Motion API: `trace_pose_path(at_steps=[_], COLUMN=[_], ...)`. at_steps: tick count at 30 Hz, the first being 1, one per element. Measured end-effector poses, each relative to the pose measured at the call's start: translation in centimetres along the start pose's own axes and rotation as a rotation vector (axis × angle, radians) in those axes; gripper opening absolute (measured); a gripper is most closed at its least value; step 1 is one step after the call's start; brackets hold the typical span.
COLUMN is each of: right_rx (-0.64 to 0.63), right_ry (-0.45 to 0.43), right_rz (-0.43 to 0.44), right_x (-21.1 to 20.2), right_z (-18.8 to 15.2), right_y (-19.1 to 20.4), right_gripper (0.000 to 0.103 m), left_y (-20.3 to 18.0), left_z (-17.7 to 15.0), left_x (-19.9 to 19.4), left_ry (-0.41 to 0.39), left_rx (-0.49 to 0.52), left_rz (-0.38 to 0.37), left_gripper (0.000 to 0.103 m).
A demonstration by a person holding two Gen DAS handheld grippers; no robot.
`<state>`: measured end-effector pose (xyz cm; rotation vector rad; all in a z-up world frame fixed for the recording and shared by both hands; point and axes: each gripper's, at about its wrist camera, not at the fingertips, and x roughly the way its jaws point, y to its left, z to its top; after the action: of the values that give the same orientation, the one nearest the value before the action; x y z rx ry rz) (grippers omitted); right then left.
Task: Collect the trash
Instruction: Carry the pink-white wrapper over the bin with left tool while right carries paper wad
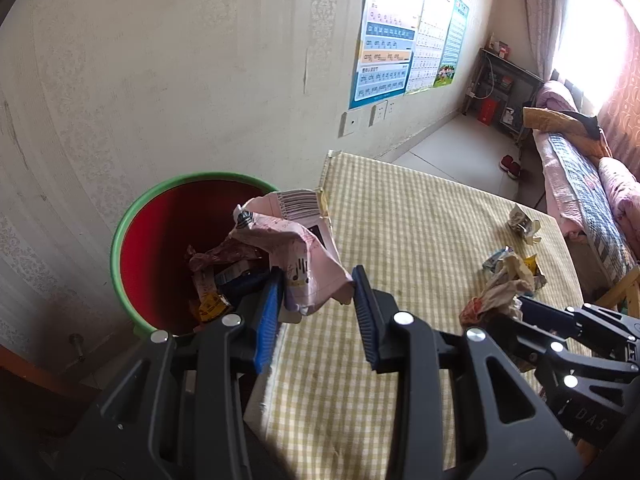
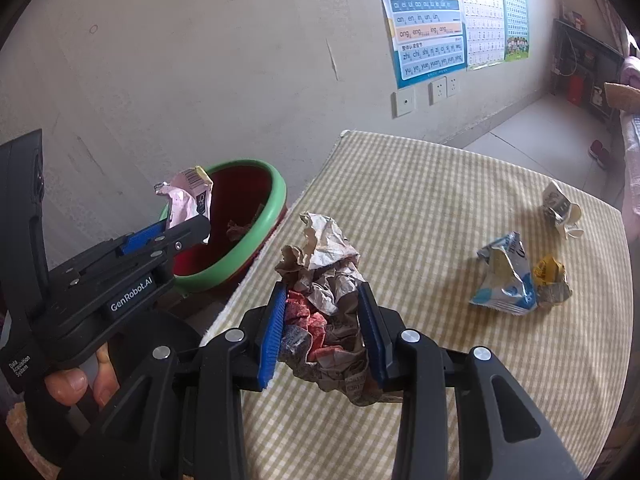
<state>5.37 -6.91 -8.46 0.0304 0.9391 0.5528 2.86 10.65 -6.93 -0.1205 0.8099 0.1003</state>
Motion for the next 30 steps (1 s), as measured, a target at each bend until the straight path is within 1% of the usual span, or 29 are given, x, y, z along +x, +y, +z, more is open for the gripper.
trace_pose_path(at_steps=[14,21,30], right_rx=[-0.034,-0.027,-0.024], right_ry=[0.018,0.032,0.042], right_rz=[0.025,0.034,0.054], right_x=[2.2,3.5,5.0], right_z=[1.8,2.4,3.5], right_y=[2.4,3.0,3.4], right_gripper=[0.036,0.036,0.036], left_y=[3.2,4.9,7.1], left_z=[0.3,0.5,0.7], left_x=[0.7,1.5,2.5], left_ry=[0.003,0.009,0.017], left_rx=[-0.050,-0.069,-0.087], left_rz=[0.029,0.044,0.085], left_gripper=[0.034,0.034,0.034])
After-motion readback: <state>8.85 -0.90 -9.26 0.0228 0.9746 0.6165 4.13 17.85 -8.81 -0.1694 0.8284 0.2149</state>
